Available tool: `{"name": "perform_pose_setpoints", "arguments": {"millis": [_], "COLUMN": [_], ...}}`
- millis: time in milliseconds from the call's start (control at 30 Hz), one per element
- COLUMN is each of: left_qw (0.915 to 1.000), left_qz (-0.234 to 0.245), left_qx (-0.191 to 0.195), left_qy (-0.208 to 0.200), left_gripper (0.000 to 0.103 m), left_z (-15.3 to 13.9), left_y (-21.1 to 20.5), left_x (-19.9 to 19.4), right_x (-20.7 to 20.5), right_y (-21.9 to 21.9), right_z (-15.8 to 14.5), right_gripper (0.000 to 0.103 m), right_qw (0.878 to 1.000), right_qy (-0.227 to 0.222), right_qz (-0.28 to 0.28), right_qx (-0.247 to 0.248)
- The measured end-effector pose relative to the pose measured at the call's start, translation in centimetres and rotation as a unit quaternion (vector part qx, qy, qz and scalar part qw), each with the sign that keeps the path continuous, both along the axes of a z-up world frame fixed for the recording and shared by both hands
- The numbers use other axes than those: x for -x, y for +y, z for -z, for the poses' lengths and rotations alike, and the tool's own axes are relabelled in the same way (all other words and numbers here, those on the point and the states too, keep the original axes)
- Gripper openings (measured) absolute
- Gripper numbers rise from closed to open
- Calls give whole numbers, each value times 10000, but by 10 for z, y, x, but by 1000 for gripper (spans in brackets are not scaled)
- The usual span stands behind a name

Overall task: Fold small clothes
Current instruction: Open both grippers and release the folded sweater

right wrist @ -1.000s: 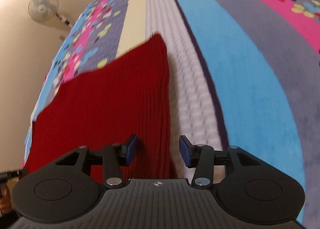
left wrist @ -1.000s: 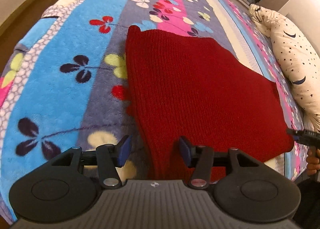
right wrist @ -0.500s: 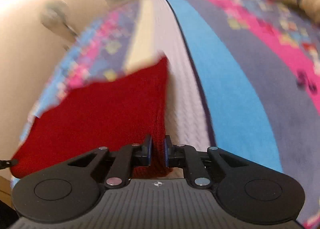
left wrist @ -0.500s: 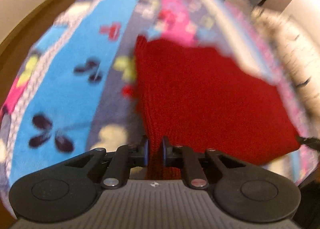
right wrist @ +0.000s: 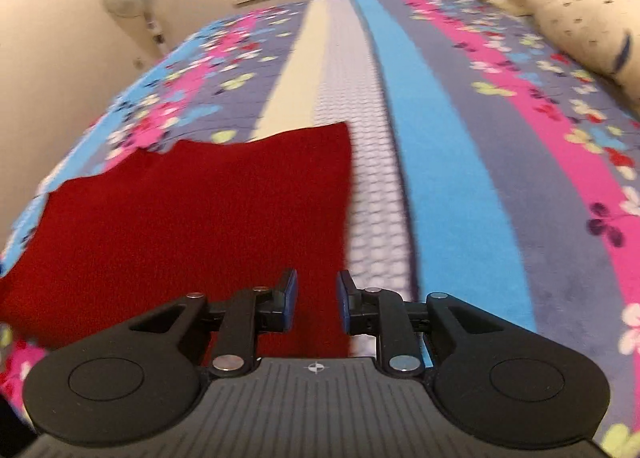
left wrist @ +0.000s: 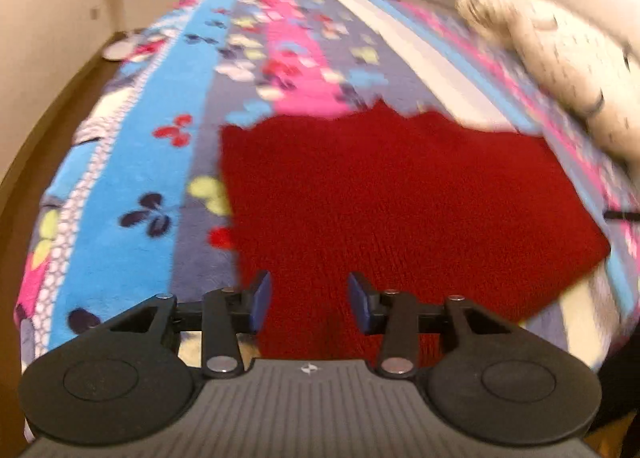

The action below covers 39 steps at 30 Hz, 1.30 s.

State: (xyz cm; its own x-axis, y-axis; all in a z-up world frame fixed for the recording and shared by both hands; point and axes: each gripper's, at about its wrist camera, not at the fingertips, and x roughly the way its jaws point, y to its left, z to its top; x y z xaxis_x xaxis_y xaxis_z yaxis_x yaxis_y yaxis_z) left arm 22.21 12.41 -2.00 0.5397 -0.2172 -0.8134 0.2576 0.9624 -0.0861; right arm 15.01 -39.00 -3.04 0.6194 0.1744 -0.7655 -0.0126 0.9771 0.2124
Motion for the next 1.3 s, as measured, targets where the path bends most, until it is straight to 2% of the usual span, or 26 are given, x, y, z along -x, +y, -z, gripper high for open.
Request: {"name": "perform_pose_setpoints", "arguments": {"millis": [67,100,167,333,533,633,700,833,933,1000,1033,1100,1133,1167,1300], "left_qw": [9980,9963,9958,9970,9972,9975,9978,9989,9993,9995,9996,9976,9958,9955,9991], "left_qz": [123,164,212,112,28,-13,-25,-90,-46,54,105,183,210,242,138], "left_qx": [-442,-678,-779,-734,-721,-675,-643,-438,-99,-27,-106,-627,-832,-874,-407], "left_qy": [430,506,433,233,218,193,143,-150,-365,-319,-231,215,318,279,-64], "left_gripper": [45,45,45,45,45,45,45,45,45,41,40,40,41,41,41], "left_z": [20,27,27,21,20,18,17,5,-4,-3,1,22,30,29,12], "left_y": [-9,-15,-19,-23,-19,-17,-17,-17,-19,-24,-26,-34,-38,-40,-35], "left_x": [-2,-3,-5,-9,-14,-14,-14,-14,-14,-17,-19,-27,-28,-28,-26], "right_x": [-8,-11,-14,-13,-8,-8,-9,-19,-20,-20,-21,-22,-22,-21,-16], "right_y": [7,11,17,15,17,15,16,23,21,19,19,21,21,21,21], "right_z": [21,28,27,15,8,3,5,27,20,22,25,27,25,23,7], "right_gripper": [23,23,23,24,25,25,25,25,25,25,25,25,25,25,26], "right_qw": [9974,9956,9953,9984,9990,9992,9992,9943,9967,9968,9960,9952,9955,9958,9973], "right_qy": [679,852,764,472,90,-118,-84,592,394,443,521,542,494,421,-94], "right_qz": [-205,-245,-362,-179,-26,53,17,-43,35,113,124,96,95,113,140], "right_qx": [136,292,479,236,438,383,386,885,716,654,711,806,808,800,710]}}
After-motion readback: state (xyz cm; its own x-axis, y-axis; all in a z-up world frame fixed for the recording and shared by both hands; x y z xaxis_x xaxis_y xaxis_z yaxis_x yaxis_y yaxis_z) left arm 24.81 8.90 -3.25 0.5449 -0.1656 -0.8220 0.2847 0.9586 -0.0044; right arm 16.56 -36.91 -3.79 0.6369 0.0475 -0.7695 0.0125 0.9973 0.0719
